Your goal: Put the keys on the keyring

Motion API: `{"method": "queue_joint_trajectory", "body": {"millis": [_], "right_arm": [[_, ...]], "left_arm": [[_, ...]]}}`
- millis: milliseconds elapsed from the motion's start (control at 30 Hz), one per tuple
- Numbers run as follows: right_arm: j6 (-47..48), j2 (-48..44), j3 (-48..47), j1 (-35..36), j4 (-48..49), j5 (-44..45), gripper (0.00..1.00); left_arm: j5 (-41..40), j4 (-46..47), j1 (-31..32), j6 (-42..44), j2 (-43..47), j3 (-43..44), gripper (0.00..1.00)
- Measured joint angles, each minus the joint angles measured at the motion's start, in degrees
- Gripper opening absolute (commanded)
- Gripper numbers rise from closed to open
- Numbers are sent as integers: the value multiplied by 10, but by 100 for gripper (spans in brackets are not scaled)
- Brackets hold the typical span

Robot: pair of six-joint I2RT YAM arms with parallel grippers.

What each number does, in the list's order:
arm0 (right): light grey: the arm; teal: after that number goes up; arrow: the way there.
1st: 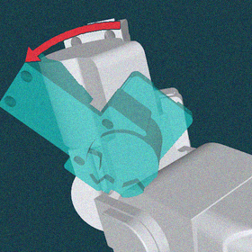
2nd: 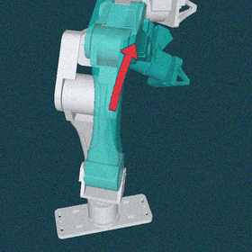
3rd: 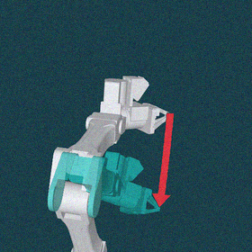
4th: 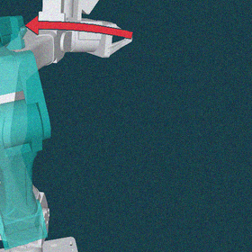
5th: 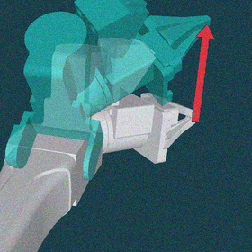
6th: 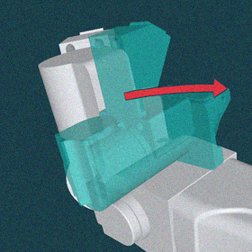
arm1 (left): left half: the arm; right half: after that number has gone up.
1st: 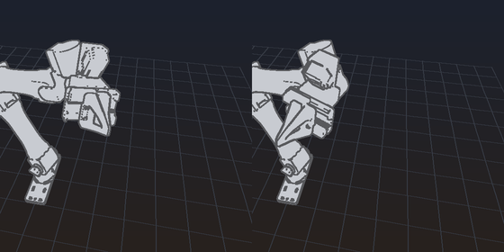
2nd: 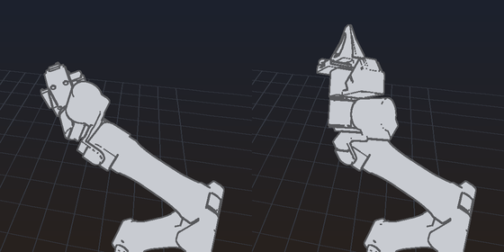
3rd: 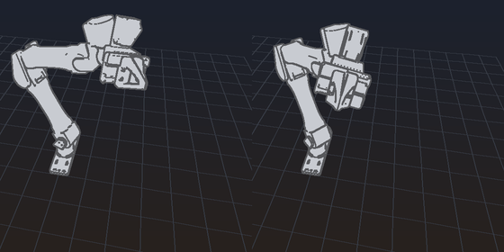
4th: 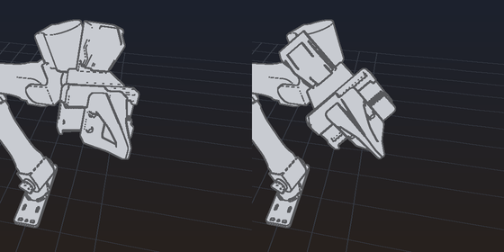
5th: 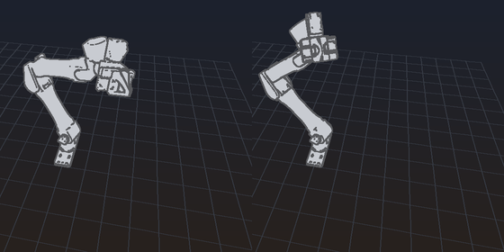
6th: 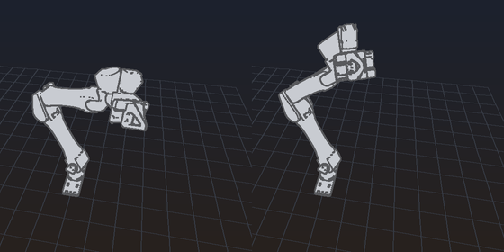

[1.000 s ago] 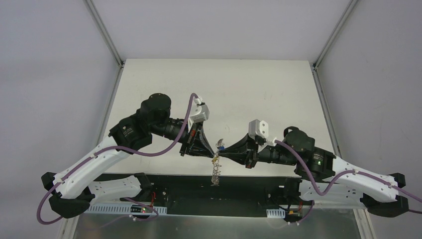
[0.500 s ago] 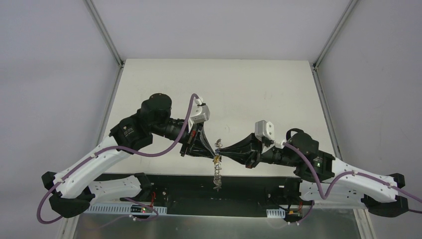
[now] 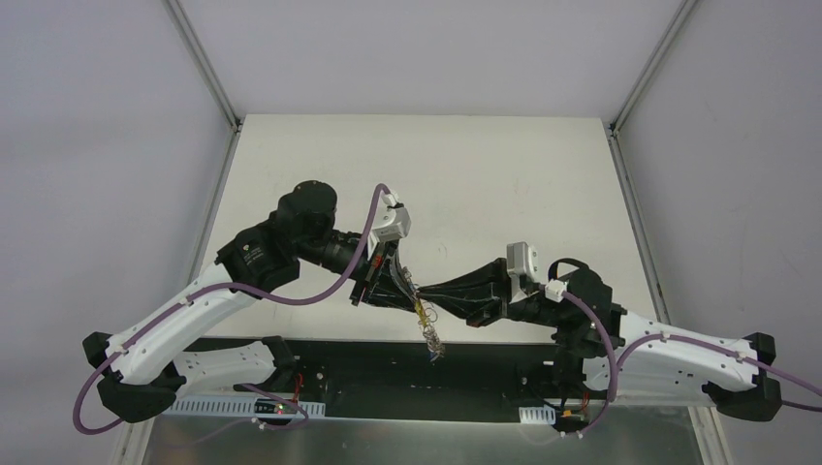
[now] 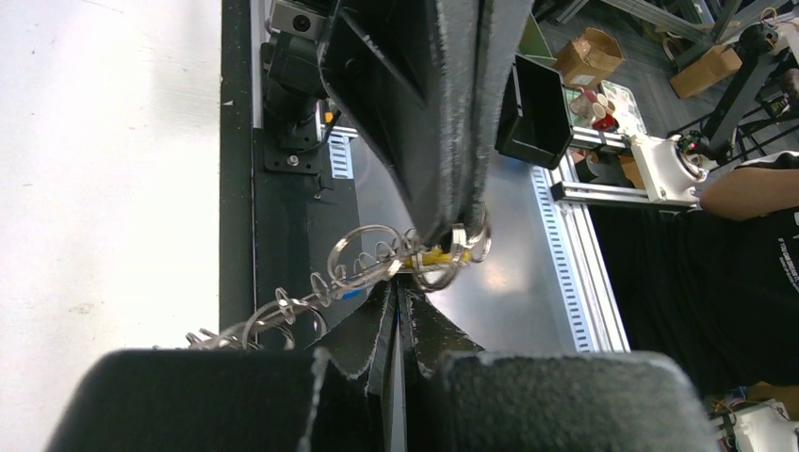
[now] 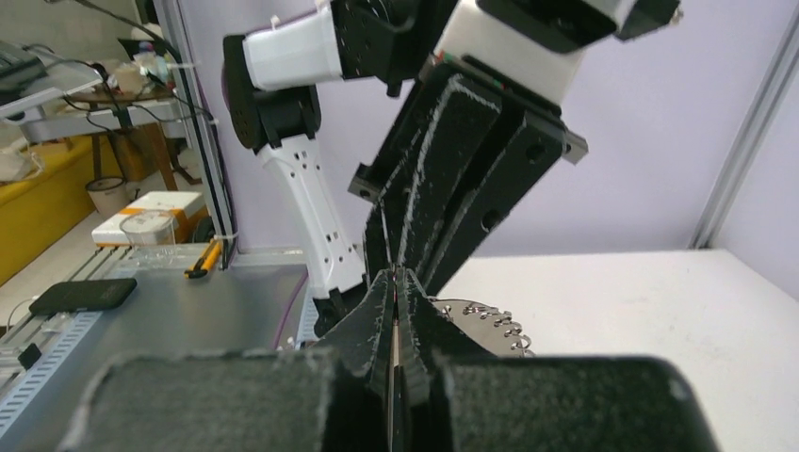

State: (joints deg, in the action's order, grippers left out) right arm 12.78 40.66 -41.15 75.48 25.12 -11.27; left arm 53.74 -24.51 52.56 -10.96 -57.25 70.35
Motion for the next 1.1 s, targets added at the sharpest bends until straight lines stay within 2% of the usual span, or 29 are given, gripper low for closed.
{"method": "queue_joint_trajectory", "body": {"millis": [167,500,867,1100], "right_arm": [[1,17,6,2,73,-14,0],[0,21,12,12,147,-27,0],[20,36,45,30,265,-29,0],[51,43,45,47,318,-19,0]], "left_arm": [[0,3,0,0,1,0,0],[-8,4,0,0,22,-8,0],[-121,12,0,-1,86,-8,19],[-136,78,0,-3,123,-9,26]]}}
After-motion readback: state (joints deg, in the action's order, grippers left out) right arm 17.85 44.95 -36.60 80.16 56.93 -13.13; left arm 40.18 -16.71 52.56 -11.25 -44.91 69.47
